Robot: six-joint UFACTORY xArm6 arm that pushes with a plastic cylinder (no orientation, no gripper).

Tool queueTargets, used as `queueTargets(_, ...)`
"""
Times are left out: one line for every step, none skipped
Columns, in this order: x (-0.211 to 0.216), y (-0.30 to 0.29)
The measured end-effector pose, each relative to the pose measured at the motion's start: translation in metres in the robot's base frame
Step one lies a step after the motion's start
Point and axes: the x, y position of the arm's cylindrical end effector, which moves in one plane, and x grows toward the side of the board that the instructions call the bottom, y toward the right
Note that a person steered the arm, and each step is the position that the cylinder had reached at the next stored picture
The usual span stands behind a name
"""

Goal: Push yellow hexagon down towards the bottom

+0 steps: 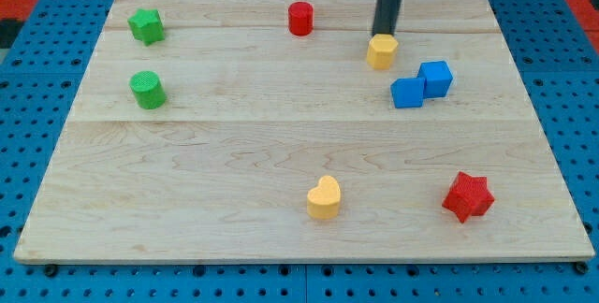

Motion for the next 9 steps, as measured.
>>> queueTargets(0.015, 0.012)
queueTargets(0.017, 0.030)
queueTargets(0.042, 0.021)
queueTargets(0.050, -0.055)
queueTargets(0.084, -0.075)
queueTargets(0.064, -0.079)
queueTargets(0.041, -0.056)
queueTargets(0.054, -0.008)
queueTargets(0.078, -0.021)
